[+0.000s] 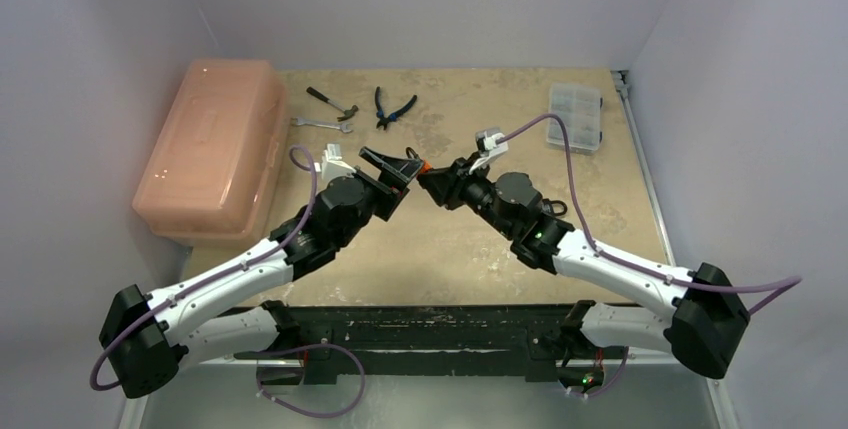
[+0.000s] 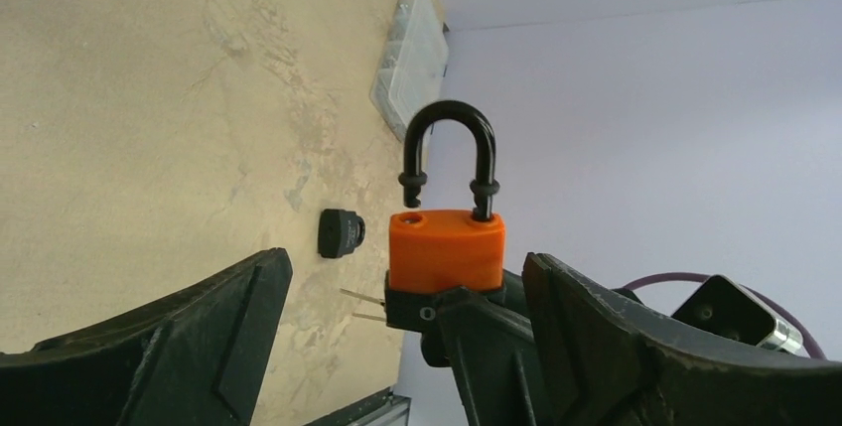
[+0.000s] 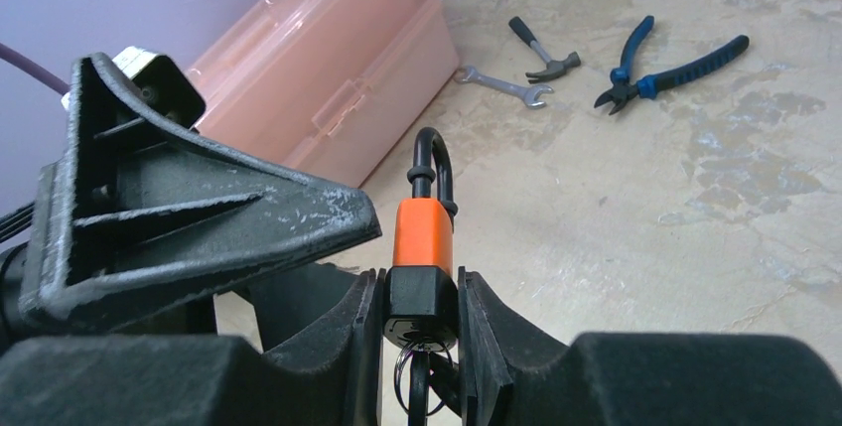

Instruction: Unlock with the key

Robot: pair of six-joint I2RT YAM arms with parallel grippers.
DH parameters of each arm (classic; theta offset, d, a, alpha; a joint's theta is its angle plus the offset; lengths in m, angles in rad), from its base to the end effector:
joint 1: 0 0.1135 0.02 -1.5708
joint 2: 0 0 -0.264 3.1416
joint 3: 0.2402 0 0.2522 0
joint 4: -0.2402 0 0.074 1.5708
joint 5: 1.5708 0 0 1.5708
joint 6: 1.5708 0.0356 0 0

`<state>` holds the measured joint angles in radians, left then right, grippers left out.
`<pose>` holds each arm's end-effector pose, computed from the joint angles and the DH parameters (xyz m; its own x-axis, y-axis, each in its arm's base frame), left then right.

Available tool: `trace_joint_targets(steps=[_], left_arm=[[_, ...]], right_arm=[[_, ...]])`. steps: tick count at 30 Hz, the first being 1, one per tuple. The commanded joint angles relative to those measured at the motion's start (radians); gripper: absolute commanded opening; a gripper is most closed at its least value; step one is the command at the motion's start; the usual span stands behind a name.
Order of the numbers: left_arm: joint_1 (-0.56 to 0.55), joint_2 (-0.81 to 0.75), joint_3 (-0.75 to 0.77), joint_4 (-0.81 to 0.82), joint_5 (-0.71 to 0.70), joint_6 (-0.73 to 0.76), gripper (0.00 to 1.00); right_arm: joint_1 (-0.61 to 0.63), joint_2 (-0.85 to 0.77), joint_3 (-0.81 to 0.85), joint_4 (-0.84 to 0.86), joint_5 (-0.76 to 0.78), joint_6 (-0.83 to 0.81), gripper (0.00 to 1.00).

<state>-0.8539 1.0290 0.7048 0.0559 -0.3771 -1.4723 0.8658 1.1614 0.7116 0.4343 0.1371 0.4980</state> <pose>0.1665 -0.1711 0.2901 -0.4825 -0.8546 -0.1920 -0.1273 0.2853 -0.9500 0.1792 0.2031 0.3015 -0.3269 0.3460 -0.8794 -0.5802 0.6611 0.4758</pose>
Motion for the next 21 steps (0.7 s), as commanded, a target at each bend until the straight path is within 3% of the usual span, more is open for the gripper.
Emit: trace_joint_targets(steps=[1,11,21], left_arm=[[-0.001,-0.036,0.017,-0.032,-0.050,0.034,0.94],[-0.001,-0.037,0.066,-0.117,-0.100,0.041,0.84],[0.000,0.010,0.075,-0.071,-0.066,0.042,0.80]], right_arm=[[-0.001,-0.066,-0.012,0.050,-0.045,-0.029,0.00],[0.007,-0.123,-0.046,0.011,-0.082,-0.091,0.00],[0.021,-0.124,-0.049,0.017,-0.129,-0.103,0.00]])
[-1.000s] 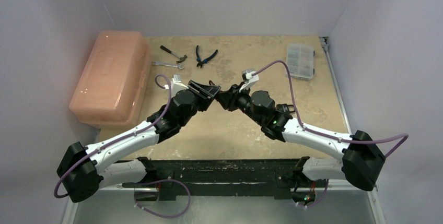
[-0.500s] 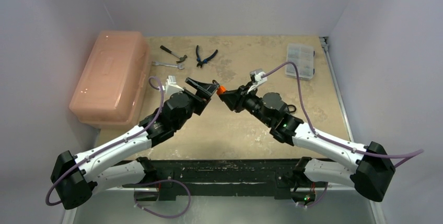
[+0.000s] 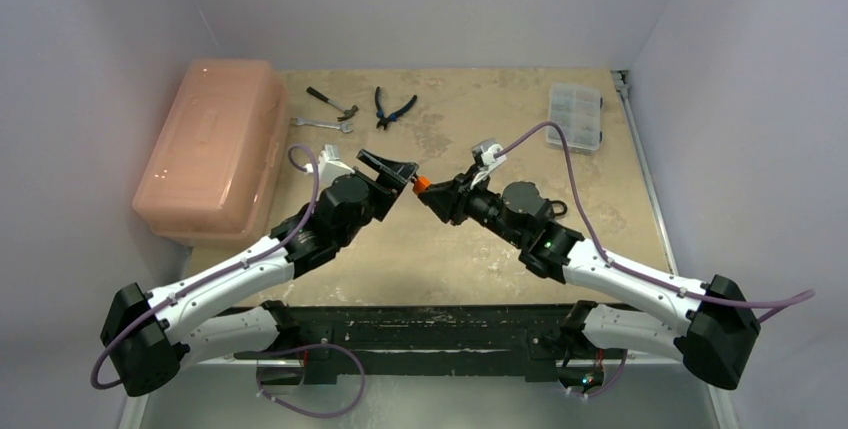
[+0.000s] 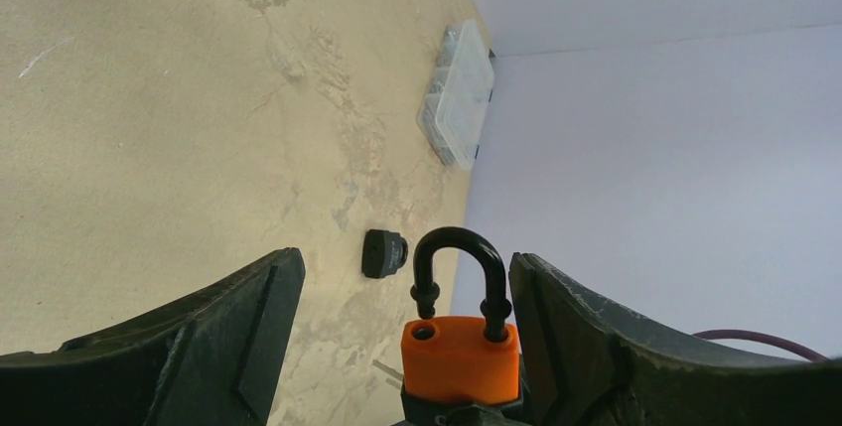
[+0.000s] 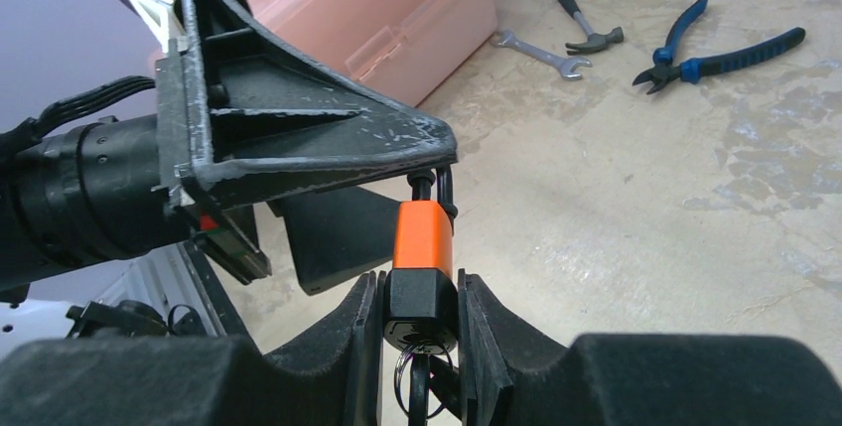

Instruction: Unlock with the key

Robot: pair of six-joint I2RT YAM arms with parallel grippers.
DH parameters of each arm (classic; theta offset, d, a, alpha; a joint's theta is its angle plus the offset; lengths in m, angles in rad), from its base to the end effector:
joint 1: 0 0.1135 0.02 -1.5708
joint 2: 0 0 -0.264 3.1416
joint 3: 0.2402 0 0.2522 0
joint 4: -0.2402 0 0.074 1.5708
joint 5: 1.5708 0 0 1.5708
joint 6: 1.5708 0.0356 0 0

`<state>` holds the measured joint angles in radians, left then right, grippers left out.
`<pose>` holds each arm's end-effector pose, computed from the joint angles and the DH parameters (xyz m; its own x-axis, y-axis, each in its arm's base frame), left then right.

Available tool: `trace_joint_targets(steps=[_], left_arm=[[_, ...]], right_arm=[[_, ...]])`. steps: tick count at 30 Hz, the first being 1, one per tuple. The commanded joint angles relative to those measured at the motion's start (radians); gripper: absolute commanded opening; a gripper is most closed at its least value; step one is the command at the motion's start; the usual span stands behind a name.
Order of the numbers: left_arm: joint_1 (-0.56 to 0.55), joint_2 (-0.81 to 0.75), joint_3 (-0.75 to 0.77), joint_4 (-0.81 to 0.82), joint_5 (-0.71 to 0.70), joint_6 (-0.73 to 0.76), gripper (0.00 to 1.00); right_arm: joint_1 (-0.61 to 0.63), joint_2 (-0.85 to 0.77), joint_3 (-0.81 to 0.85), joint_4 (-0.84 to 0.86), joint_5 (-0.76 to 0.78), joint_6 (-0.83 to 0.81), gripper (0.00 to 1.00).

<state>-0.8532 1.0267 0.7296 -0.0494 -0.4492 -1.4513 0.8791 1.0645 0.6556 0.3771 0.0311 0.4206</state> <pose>0.1661 -0.1668 0.2890 -0.4338 -0.8631 -0.2586 -0.1728 0.3613 -0.9163 0.1604 0.1919 0.2986 -0.3247 0.2477 -0.9128 -0.6763 0.6138 0.4072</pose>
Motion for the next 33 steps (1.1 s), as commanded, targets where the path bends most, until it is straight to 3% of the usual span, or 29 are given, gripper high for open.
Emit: trace_joint_targets(steps=[1,13,17,22,33], left_arm=[[-0.001,0.017,0.054,0.034,0.007,0.023,0.80],[-0.002,0.057,0.057,0.100,0.010,0.034,0.44],[0.000,0.060,0.055,0.106,0.009,0.039,0.17],[0.000,0.047,0.044,0.108,0.008,0.045,0.00],[0.000,-0.058,-0.122,0.395,0.049,0.152,0.00]], right_arm=[[0.008,-0.028,0.006,0.075,-0.024,-0.027,0.00],[0.011,-0.035,-0.001,0.080,-0.064,-0.033,0.00],[0.012,-0.039,-0.001,0.080,-0.063,-0.023,0.00],[0.012,-0.051,-0.011,0.086,-0.034,0.010,0.00],[0.009,-0.045,-0.010,0.148,-0.106,0.150,0.00]])
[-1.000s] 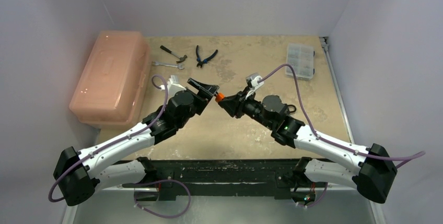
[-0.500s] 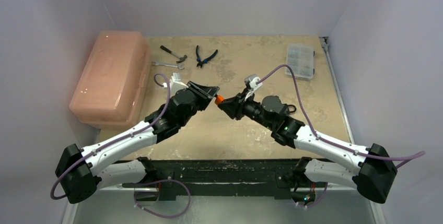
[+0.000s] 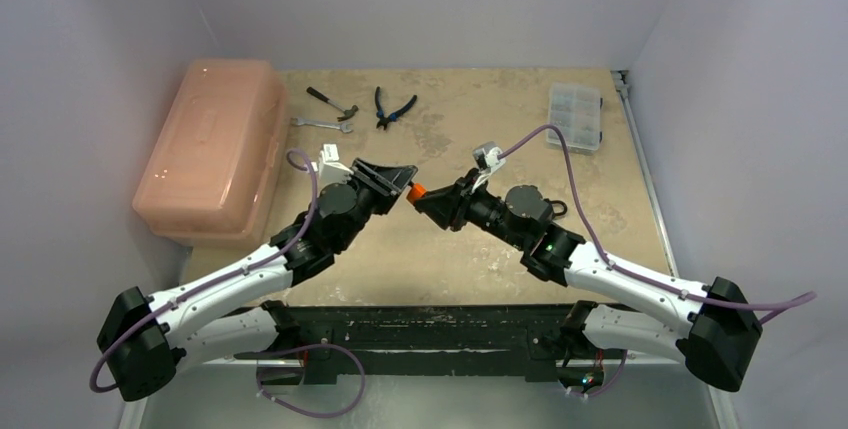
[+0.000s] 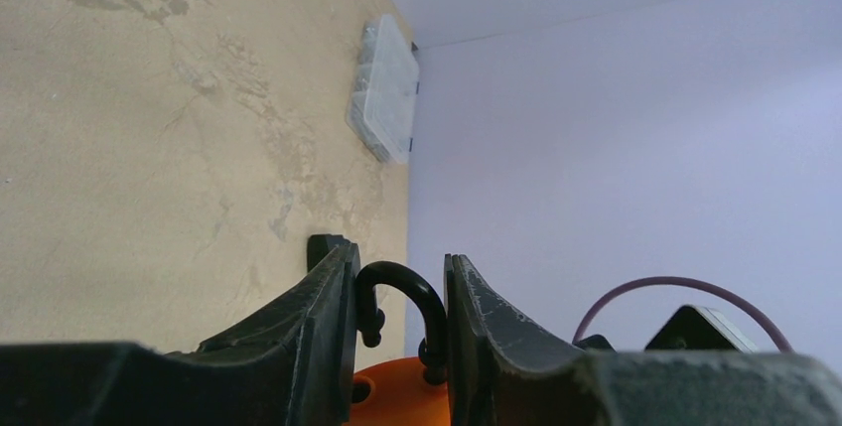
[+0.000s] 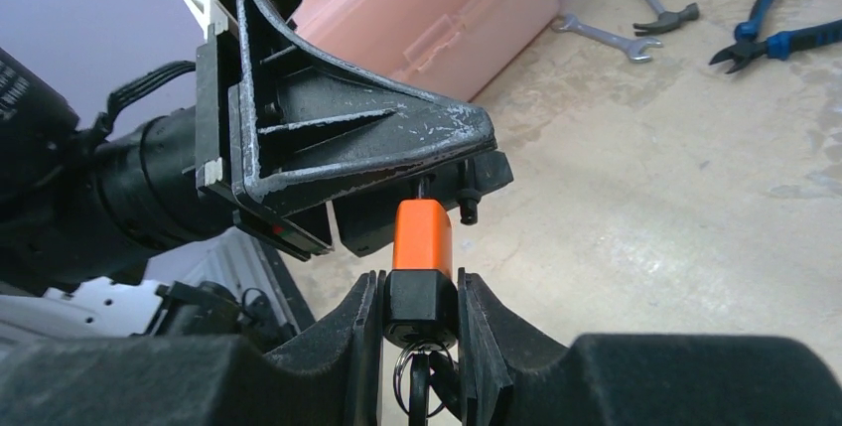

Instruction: Unlock with the key

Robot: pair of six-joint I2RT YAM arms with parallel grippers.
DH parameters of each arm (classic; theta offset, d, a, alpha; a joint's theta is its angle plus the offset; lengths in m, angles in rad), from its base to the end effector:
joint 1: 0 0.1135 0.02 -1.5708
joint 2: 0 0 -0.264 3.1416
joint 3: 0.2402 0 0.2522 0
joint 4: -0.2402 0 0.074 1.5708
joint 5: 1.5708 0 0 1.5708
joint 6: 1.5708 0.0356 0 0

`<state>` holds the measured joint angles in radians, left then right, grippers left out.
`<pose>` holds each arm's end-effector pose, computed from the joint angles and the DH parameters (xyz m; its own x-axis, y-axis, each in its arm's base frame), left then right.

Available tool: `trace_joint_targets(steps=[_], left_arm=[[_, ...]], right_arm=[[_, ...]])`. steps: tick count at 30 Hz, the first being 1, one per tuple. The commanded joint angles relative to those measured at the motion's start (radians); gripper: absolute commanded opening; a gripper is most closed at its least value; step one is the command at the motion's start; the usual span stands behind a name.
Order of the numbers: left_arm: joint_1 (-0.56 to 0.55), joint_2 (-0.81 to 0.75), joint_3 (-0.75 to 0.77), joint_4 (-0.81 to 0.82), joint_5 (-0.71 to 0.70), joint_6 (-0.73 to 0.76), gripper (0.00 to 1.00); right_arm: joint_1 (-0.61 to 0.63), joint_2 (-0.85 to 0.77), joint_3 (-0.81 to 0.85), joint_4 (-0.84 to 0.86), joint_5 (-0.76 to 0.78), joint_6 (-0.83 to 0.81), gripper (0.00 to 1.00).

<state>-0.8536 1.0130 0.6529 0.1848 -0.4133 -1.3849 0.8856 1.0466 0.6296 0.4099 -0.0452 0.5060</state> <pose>0.1656 -0.1682 0.2887 -0.4440 -0.8602 -0.2508 -0.0331 0.2955 -0.9548 0.1542 0.1913 0.2969 -0.3927 0.2847 -0.8745 -0.6994 0.5250 0.4850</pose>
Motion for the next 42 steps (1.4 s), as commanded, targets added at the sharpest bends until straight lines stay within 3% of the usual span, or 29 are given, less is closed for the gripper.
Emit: trace_joint_targets(steps=[1,6,11,15,17,19,21,23,32,39,42], left_arm=[[0.000,-0.053,-0.062,0.191,0.022,0.100,0.00],[0.000,-0.094,-0.166,0.406,0.085,0.197,0.00],[0.000,-0.128,-0.308,0.773,0.178,0.331,0.00],[0.001,-0.117,-0.346,0.907,0.253,0.384,0.00],[0.000,-0.102,-0.343,0.937,0.294,0.394,0.08],[0.001,-0.086,-0.339,0.965,0.325,0.392,0.26],[0.000,-0.081,-0.330,0.952,0.336,0.389,0.44],[0.001,-0.088,-0.317,0.926,0.345,0.400,0.51],[0.004,-0.179,-0.265,0.741,0.310,0.476,0.52],[0.006,-0.232,-0.171,0.461,0.206,0.462,0.57],[0.007,-0.239,-0.153,0.434,0.196,0.460,0.55]], right_arm=[[0.003,-0.028,0.024,0.115,-0.036,0.072,0.00],[-0.014,-0.016,0.068,0.129,-0.104,0.137,0.00],[-0.077,-0.006,0.054,0.262,-0.252,0.269,0.00],[-0.104,0.036,0.069,0.330,-0.393,0.322,0.00],[-0.107,0.047,0.086,0.319,-0.418,0.319,0.00],[-0.108,0.049,0.099,0.287,-0.420,0.301,0.00],[-0.111,0.046,0.110,0.249,-0.415,0.278,0.00],[-0.112,0.043,0.114,0.221,-0.409,0.263,0.00],[-0.114,0.032,0.097,0.210,-0.428,0.256,0.00],[-0.114,0.016,0.088,0.177,-0.417,0.229,0.00],[-0.114,0.017,0.084,0.171,-0.422,0.220,0.00]])
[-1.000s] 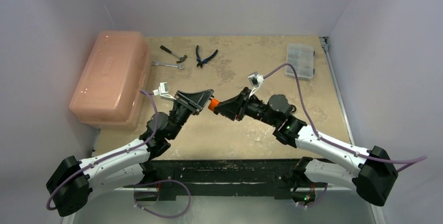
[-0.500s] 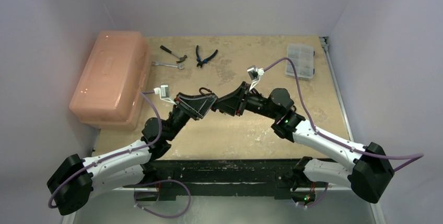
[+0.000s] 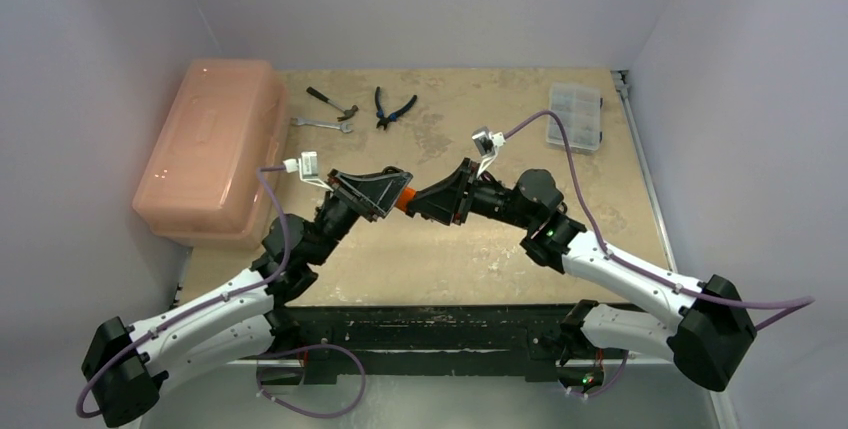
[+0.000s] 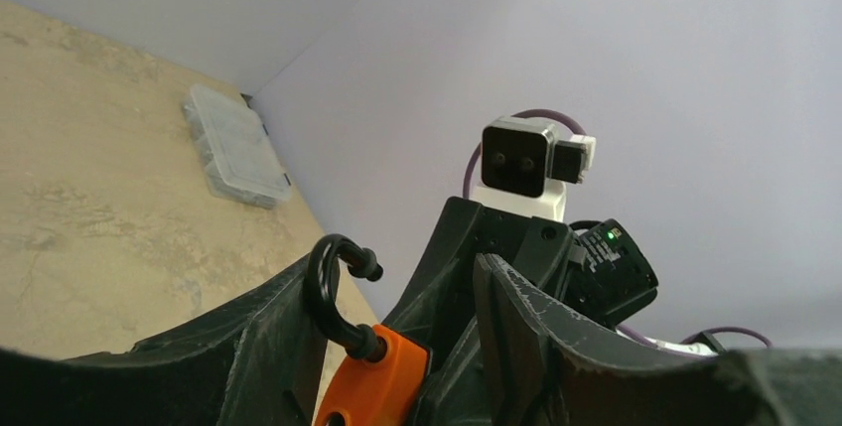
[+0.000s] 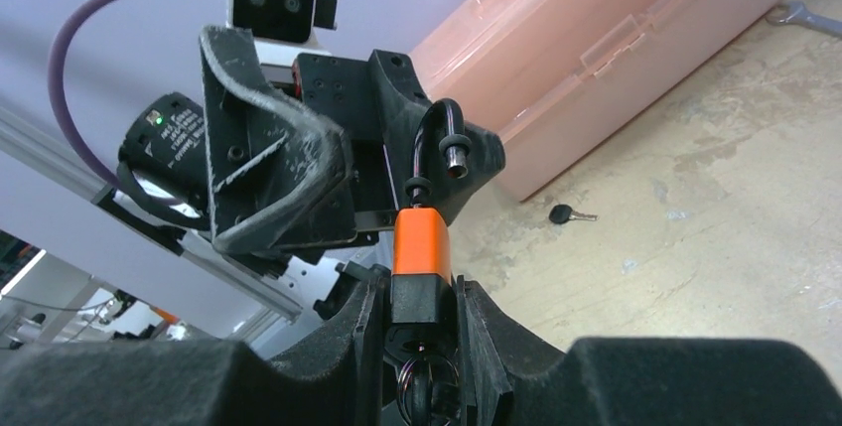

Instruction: Unlock with the key

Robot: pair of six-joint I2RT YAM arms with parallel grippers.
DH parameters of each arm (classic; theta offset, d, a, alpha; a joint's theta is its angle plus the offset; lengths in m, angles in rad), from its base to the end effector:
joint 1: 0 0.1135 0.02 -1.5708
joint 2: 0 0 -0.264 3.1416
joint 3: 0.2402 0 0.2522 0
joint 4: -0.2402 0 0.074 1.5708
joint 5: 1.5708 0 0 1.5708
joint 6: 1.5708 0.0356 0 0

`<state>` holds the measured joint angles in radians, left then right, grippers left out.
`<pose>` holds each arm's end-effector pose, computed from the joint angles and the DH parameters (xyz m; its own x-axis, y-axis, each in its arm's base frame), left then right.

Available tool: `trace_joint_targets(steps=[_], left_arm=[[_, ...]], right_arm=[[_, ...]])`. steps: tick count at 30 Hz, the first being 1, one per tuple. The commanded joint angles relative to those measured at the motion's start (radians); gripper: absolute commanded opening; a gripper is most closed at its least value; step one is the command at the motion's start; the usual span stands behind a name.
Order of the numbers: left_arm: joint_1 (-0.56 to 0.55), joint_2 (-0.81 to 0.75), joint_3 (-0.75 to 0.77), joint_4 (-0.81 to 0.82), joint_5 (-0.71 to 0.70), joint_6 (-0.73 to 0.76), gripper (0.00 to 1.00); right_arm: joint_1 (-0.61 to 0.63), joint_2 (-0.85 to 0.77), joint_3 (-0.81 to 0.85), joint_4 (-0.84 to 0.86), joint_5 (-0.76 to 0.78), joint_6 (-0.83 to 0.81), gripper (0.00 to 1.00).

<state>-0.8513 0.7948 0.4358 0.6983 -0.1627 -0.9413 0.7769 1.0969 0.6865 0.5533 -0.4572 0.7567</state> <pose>0.1285 -0.1379 0.3084 -0.3894 -0.7659 -0.5116 0.5550 0.2481 -0.7940 0.1694 0.1885 0.3208 -0.5719 0.3016 -0.7628 -0.7537 0.1740 0.6338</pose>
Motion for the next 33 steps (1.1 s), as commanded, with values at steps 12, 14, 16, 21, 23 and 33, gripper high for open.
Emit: trace_joint_targets(steps=[12,14,16,21,23,33], left_arm=[[0.004,0.002,0.087,-0.072,-0.012,0.077,0.30],[0.003,-0.014,0.078,-0.049,0.008,0.117,0.26],[0.004,-0.031,0.072,-0.027,0.039,0.167,0.23],[0.004,-0.056,0.102,-0.052,0.150,0.283,0.18],[0.004,-0.058,0.125,-0.087,0.192,0.318,0.18],[0.005,-0.061,0.205,-0.225,0.305,0.442,0.24]], right_arm=[[-0.005,-0.022,0.021,0.040,-0.032,-0.024,0.00],[-0.005,-0.015,0.017,0.059,-0.052,-0.003,0.00],[-0.005,-0.005,0.015,0.084,-0.076,0.020,0.00],[-0.008,0.015,0.023,0.140,-0.144,0.078,0.00],[-0.013,0.024,0.029,0.163,-0.168,0.097,0.00],[-0.021,0.041,0.040,0.218,-0.227,0.150,0.00]])
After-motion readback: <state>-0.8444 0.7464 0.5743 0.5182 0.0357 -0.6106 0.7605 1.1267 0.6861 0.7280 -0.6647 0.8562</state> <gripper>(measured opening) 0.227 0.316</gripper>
